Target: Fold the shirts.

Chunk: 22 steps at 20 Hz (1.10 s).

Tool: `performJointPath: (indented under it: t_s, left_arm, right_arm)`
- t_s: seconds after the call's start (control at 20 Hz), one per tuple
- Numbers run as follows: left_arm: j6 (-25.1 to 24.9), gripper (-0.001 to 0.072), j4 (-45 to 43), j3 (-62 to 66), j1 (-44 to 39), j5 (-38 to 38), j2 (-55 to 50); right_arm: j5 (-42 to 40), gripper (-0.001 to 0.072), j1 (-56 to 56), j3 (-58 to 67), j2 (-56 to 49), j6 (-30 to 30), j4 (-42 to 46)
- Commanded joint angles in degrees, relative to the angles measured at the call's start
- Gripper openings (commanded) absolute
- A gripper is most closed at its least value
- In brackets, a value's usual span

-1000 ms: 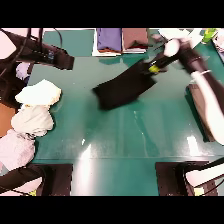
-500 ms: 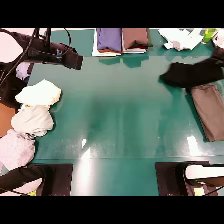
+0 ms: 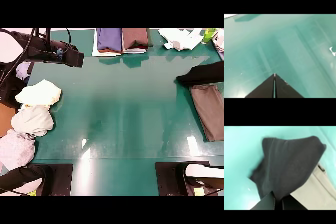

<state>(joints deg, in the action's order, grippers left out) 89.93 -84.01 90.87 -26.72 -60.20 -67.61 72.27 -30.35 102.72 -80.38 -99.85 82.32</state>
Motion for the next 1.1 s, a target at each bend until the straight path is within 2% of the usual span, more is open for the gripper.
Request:
performJointPath:
  t_s: [0.0, 0.2, 0.4, 0.85, 1.05]
  left_arm:
    - [0.1, 0.0030, 0.5, 0.0, 0.0, -0.7, 0.0]
    - [0.0, 0.0030, 0.5, 0.0, 0.0, -2.9, 0.0]
    - [0.0, 0.0030, 0.5, 0.0, 0.0, -4.1, 0.0]
    - [0.0, 0.0031, 0.7, 0.0, 0.0, -5.4, 0.0]
    - [0.0, 0.0030, 0.7, 0.0, 0.0, -5.6, 0.0]
  right_arm:
    - [-1.9, 0.0017, -1.6, 0.0, 4.1, -0.8, -1.1]
    - [3.7, 0.0016, -5.7, 0.0, 6.8, -0.8, -0.6]
    - [11.1, 0.0017, -8.2, -2.8, 7.9, 0.1, 4.1]
    - [10.6, 0.0018, -8.4, -32.8, 21.0, 0.9, 18.4]
    - [7.5, 0.0018, -8.4, -41.2, 22.0, 0.9, 18.4]
